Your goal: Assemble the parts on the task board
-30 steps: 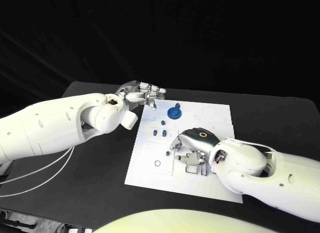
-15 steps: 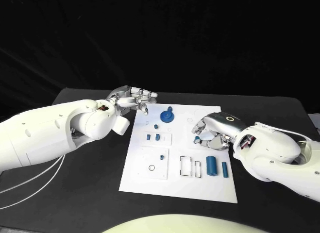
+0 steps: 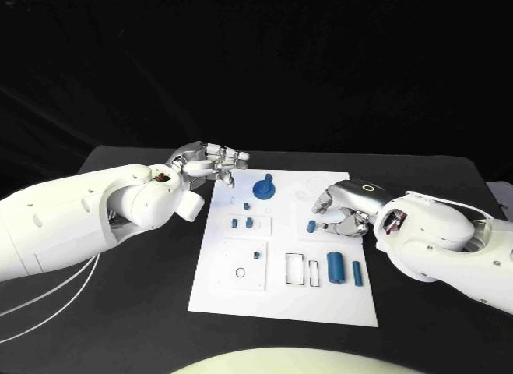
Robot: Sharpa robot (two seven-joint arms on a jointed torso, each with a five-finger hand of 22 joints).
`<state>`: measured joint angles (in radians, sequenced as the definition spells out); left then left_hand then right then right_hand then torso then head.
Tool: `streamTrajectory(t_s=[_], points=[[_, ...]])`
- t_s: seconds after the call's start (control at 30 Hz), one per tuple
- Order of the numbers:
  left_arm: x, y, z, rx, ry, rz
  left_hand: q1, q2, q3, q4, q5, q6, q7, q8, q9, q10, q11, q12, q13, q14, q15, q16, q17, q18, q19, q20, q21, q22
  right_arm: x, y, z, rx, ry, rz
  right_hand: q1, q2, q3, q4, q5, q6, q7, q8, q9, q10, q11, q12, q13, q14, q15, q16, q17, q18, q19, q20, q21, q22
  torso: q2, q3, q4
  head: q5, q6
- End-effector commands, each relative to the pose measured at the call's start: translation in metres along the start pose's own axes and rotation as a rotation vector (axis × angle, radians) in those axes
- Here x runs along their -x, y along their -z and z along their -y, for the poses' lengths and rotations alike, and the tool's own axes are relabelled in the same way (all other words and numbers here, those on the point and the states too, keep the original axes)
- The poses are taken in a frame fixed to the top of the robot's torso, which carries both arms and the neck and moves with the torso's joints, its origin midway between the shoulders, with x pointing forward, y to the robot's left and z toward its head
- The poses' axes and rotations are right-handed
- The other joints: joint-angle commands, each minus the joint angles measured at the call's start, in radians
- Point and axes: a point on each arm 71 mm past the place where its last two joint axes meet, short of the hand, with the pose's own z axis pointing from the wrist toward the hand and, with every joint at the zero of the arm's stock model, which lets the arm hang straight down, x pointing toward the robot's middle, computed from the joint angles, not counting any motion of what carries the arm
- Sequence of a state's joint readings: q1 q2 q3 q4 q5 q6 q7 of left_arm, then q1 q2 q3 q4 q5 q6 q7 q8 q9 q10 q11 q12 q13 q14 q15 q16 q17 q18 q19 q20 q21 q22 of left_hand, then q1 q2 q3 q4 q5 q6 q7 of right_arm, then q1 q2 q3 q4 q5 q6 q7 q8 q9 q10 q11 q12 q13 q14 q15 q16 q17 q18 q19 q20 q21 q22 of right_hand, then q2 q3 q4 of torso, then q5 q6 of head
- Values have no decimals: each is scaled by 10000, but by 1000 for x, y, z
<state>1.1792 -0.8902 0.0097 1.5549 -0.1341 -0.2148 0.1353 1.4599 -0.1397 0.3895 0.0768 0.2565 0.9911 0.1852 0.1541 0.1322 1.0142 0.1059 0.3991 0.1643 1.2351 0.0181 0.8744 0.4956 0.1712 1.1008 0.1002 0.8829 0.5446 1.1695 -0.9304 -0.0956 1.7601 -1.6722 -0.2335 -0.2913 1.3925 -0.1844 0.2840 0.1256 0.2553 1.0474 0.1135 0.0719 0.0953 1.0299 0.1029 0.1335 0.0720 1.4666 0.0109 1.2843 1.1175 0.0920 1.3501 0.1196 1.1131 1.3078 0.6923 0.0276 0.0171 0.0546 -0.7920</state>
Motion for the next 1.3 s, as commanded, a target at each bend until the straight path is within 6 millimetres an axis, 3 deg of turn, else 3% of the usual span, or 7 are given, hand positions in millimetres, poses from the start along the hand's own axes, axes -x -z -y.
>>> streamTrajectory(t_s=[0.03,0.33,0.53,1.0,1.3], points=[[-2,0,1,-20,21,-259,-91,10,-59,-6,7,-89,-14,44,-12,-75,10,52,-15,-76,18,-30,-12,137,2,48,-46,-12,-4,-2,-1,44,90,-513,14,118,-71,-4,42,-13,-75,-34,-14,60,-24,83,1,114,49,21,13,46,-5,-6,7,446,-5,-3,-9,-7,-7],[-1,-1,1,-13,16,-222,-91,10,-59,-6,7,-89,-14,44,-12,-75,10,52,-15,-76,18,-30,-12,137,2,48,-46,-12,-10,-8,-7,221,16,-632,49,313,-44,-3,100,62,-50,-6,-9,368,-110,345,15,144,-16,41,32,23,100,-47,110,502,3,4,4,7,-26],[-1,-1,0,2,22,-268,-91,10,-59,-6,7,-89,-14,44,-12,-75,10,52,-15,-76,18,-30,-12,137,2,48,-46,-12,-12,-11,-11,321,-164,-612,119,469,119,-4,102,125,71,5,-3,657,-215,485,1,168,-103,65,65,-40,289,-117,409,655,5,-2,-4,-22,6],[-1,-1,0,57,25,-303,-83,15,-58,-12,12,-98,-16,47,-18,-84,8,59,-17,-76,16,-30,-20,139,4,49,-54,-18,-15,-13,-11,284,-184,-716,226,591,452,-83,67,674,101,231,116,1468,-407,731,67,250,-265,205,248,-151,590,-270,928,941,2,0,-5,-18,-34],[-1,0,0,97,23,-298,-65,35,-47,-20,18,-98,-18,53,-21,-87,5,69,-17,-76,13,-30,-26,141,8,48,-61,-23,-14,-13,-10,147,-128,-581,428,1035,953,-259,-907,1116,3,454,264,1971,-542,778,164,264,-376,231,270,-167,635,-375,993,1023,-1,0,-2,-22,-60]])
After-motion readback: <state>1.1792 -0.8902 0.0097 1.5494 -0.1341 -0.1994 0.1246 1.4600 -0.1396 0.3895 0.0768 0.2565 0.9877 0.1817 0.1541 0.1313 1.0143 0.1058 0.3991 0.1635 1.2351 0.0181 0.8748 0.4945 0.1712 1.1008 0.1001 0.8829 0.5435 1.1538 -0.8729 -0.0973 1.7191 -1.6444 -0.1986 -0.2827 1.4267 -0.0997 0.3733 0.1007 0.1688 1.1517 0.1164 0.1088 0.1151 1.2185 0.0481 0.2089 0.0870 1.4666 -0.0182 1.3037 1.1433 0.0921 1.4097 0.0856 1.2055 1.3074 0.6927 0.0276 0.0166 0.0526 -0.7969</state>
